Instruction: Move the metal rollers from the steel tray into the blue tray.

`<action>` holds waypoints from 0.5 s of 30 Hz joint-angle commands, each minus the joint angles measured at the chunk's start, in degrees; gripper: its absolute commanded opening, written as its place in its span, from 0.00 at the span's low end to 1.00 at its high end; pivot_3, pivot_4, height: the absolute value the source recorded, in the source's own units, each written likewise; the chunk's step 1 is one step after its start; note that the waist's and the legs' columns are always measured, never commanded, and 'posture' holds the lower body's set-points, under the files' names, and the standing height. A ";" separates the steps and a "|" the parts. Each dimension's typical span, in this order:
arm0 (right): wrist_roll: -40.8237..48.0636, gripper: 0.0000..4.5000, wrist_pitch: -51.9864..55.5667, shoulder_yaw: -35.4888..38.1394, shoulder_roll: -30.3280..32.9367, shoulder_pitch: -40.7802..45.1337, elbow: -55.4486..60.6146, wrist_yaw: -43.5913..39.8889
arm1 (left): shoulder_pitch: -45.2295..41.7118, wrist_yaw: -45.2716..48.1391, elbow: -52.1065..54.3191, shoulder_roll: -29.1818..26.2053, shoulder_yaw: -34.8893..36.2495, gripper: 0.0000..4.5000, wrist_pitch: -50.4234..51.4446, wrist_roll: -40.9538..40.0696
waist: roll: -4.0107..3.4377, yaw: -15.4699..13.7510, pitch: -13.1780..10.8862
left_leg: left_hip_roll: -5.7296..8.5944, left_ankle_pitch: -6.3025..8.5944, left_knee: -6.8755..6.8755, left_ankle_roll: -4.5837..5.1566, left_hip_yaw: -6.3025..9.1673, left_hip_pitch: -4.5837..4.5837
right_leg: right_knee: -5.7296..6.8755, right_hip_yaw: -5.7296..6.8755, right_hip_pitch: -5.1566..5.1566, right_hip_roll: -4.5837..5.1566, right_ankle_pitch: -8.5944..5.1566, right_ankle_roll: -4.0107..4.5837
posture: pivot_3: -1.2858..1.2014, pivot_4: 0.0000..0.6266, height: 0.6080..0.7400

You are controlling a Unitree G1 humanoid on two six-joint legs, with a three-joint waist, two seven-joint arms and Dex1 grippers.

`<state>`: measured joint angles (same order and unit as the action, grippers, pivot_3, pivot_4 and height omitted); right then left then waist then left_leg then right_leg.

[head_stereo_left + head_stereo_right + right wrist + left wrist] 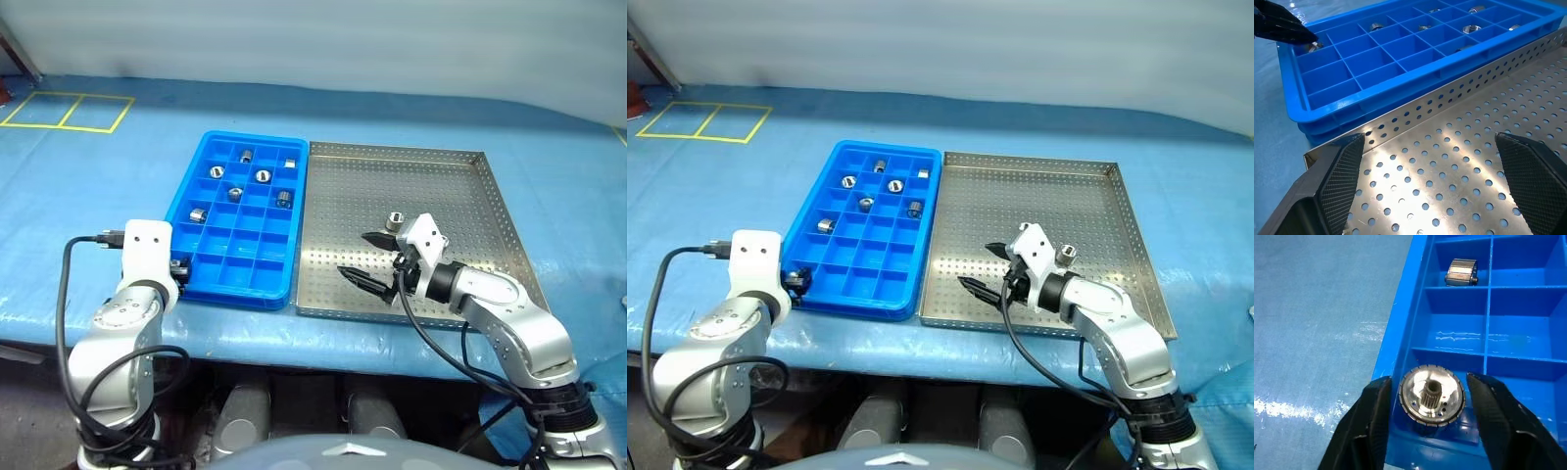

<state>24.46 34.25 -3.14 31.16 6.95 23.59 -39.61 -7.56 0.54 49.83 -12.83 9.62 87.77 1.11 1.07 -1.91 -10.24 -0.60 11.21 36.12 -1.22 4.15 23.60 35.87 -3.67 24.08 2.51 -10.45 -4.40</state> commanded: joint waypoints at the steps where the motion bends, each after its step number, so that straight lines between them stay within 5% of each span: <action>1: -1.41 1.00 -0.98 1.77 -0.86 1.38 -0.04 3.11 | -1.91 0.63 0.48 0.95 -0.27 0.82 -3.34 -0.63 | 0.01 -0.04 0.00 | 0.00 0.00 0.00 0.00 0.00 0.00 | 0.00 0.00 0.00 0.00 0.00 0.00 | 0.59 0.24 1.00; 8: -6.30 1.00 3.42 2.54 -1.22 3.89 -6.04 10.99 | -5.61 13.76 -3.40 2.78 -7.20 0.82 -19.50 -11.09 | 0.00 -0.32 0.00 | 0.03 0.00 0.02 -0.01 -0.03 0.03 | -0.02 0.01 0.01 0.04 0.00 0.00 | 0.58 0.24 1.00; 15: -7.96 1.00 4.35 4.11 -2.58 4.58 -7.28 14.86 | -11.28 18.31 -18.41 2.73 -14.93 0.82 -34.26 -12.14 | 0.00 0.04 0.01 | 0.01 -0.01 -0.11 0.01 -0.10 0.11 | 0.02 -0.03 0.18 0.02 -0.01 0.05 | 0.57 0.24 1.00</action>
<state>16.13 38.38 -0.83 28.68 10.79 14.28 -25.27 -16.44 18.06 33.53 -10.73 -4.31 57.66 -10.30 1.06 -1.88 -10.23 -0.58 11.20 36.03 -1.21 4.06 23.71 35.90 -3.70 24.26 2.53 -10.47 -4.36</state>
